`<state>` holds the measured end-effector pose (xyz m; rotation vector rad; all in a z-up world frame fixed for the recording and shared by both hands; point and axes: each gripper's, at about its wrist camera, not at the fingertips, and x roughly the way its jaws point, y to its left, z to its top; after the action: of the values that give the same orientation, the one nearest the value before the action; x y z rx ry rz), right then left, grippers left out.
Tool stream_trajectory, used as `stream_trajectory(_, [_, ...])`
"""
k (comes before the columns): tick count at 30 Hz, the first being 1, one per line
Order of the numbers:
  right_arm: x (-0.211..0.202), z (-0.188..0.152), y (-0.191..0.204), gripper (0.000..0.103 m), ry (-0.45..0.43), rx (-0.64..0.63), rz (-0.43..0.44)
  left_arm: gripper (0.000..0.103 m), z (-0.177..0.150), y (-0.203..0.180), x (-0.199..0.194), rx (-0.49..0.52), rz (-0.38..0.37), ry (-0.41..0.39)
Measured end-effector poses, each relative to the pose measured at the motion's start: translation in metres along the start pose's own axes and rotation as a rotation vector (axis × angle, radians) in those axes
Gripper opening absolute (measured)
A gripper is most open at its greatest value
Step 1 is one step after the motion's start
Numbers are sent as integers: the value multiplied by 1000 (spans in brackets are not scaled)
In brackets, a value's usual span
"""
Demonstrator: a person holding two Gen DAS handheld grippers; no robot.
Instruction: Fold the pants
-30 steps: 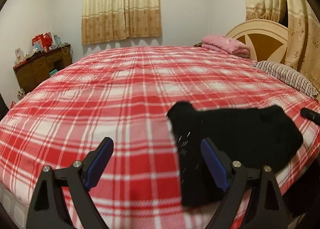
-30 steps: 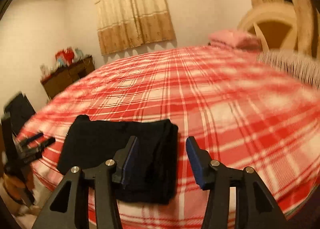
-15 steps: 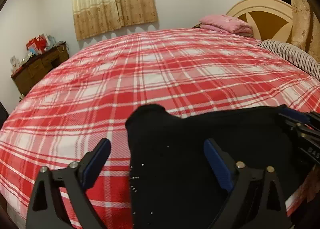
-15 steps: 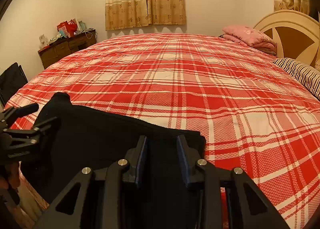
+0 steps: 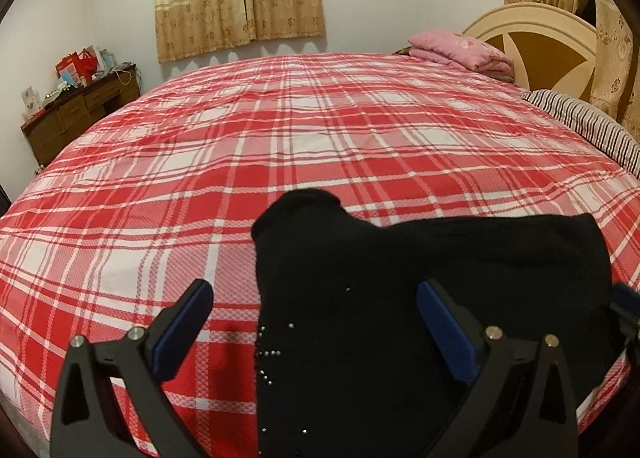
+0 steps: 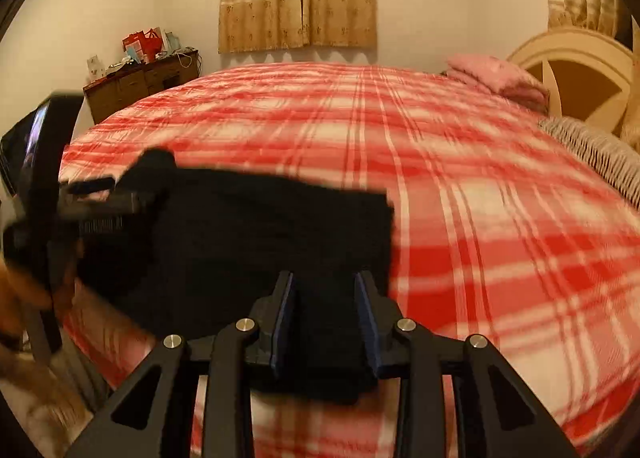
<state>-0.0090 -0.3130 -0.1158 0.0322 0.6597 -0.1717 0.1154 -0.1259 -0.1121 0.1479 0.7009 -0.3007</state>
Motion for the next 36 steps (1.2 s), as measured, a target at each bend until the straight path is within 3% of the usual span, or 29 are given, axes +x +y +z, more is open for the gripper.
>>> stream_trajectory(2, [2,-6,-4,42,16,32,-10,103,-1,-1,0,1,6,-3])
stream_trajectory(4, [5,-8,-14,42,25,115,35,103,-1,-2,0,11,9,-4])
stream_trajectory(7, [11,-12,-29,52,35,193,81,103,-4,-1,4,10,-12,-5])
stream_trajectory(13, [10,-13,-23,53,25,180,64,103,-11,34,7,-176,-186,99])
stream_trajectory(22, [14,-14,-30,54,11,213,90,103,-36,62,-32,-145,-200,94])
stream_trajectory(28, [11,-12,-36,55,12,254,129,103,-26,87,-32,-245,-198,82])
stream_trajectory(33, [9,-13,-51,55,0,370,201,103,-28,74,-16,-301,-302,143])
stream_trajectory(36, [9,-15,-44,55,-6,341,181,103,-35,57,-16,-233,-252,132])
